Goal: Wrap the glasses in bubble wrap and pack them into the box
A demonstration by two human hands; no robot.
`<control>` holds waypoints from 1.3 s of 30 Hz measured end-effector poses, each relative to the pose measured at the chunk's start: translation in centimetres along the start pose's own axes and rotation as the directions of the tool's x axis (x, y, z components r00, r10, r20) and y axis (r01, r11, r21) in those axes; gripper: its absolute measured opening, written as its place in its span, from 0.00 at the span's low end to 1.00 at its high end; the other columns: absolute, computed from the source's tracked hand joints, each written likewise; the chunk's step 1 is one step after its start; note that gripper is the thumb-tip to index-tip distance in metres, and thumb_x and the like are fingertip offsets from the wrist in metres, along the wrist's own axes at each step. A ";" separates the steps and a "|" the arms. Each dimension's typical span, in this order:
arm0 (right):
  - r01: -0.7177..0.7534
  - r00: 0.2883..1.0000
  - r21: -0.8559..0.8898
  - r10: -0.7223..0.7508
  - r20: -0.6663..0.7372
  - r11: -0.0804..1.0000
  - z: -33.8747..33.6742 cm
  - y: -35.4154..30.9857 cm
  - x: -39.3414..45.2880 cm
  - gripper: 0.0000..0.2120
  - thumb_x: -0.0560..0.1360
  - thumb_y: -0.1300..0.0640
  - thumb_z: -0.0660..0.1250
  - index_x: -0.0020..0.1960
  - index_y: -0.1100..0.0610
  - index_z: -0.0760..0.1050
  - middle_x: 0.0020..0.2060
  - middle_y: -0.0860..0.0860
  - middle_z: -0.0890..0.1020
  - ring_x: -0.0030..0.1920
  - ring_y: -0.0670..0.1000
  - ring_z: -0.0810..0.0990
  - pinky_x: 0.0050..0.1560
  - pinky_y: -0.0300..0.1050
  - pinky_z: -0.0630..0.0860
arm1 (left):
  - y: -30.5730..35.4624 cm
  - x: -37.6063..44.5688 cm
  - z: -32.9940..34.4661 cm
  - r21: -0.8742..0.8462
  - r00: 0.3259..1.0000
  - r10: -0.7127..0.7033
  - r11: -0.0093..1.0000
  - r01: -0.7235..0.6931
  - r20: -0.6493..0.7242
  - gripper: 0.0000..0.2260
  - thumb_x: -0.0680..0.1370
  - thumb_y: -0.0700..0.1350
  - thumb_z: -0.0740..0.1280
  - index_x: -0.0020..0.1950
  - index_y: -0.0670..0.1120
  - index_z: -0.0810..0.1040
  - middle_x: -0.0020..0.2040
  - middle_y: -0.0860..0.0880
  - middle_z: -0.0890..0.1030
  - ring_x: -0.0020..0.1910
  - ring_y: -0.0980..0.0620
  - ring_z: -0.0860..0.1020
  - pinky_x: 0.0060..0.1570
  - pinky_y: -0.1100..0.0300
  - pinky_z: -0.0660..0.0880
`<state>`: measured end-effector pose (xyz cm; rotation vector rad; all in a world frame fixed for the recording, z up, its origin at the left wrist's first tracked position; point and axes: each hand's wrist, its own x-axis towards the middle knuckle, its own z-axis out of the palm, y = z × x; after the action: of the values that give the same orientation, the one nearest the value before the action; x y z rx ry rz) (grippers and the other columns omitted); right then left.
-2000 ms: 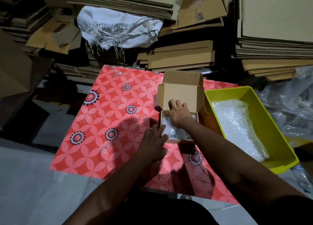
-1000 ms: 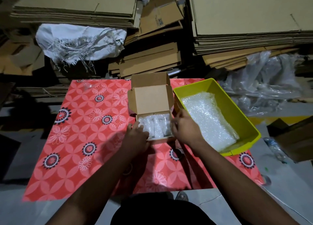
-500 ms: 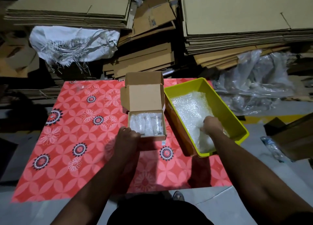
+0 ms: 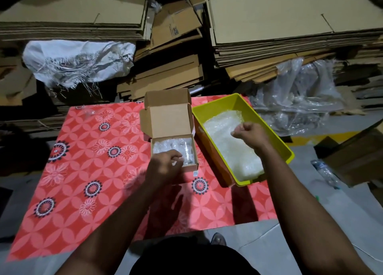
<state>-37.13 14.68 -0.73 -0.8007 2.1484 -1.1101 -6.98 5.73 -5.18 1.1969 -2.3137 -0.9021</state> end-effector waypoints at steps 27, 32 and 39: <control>0.148 0.796 0.467 -0.385 0.467 0.872 9.0 -13.3 -8.4 0.17 0.76 0.55 0.68 0.65 0.55 0.76 0.48 0.62 0.85 0.49 0.63 0.81 0.48 0.55 0.73 | 4.9 -1.2 -13.4 -0.813 0.981 -0.070 0.572 -0.111 -0.183 0.04 0.82 0.43 0.66 0.53 0.43 0.74 0.33 0.51 0.74 0.31 0.52 0.70 0.33 0.60 0.65; 0.153 0.772 0.411 -0.368 0.518 0.899 9.7 -14.9 -8.2 0.11 0.76 0.49 0.70 0.54 0.53 0.84 0.53 0.51 0.86 0.54 0.53 0.83 0.54 0.49 0.78 | 4.4 -1.7 -13.9 -0.751 0.995 -0.096 0.658 0.047 -0.021 0.28 0.75 0.44 0.75 0.72 0.48 0.68 0.53 0.47 0.85 0.50 0.47 0.84 0.44 0.58 0.79; 0.093 0.740 0.506 -0.400 0.541 0.857 10.7 -16.9 -7.8 0.11 0.78 0.62 0.69 0.60 0.57 0.79 0.60 0.55 0.83 0.64 0.56 0.80 0.69 0.60 0.73 | 3.7 -1.3 -14.2 -0.704 0.995 -0.091 0.709 0.029 -0.051 0.14 0.74 0.37 0.75 0.58 0.42 0.79 0.53 0.47 0.86 0.53 0.49 0.84 0.54 0.53 0.81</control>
<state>-20.29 7.07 10.21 -1.0752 1.1725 -1.1884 -0.03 3.15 7.59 0.9288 -1.5900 -1.5416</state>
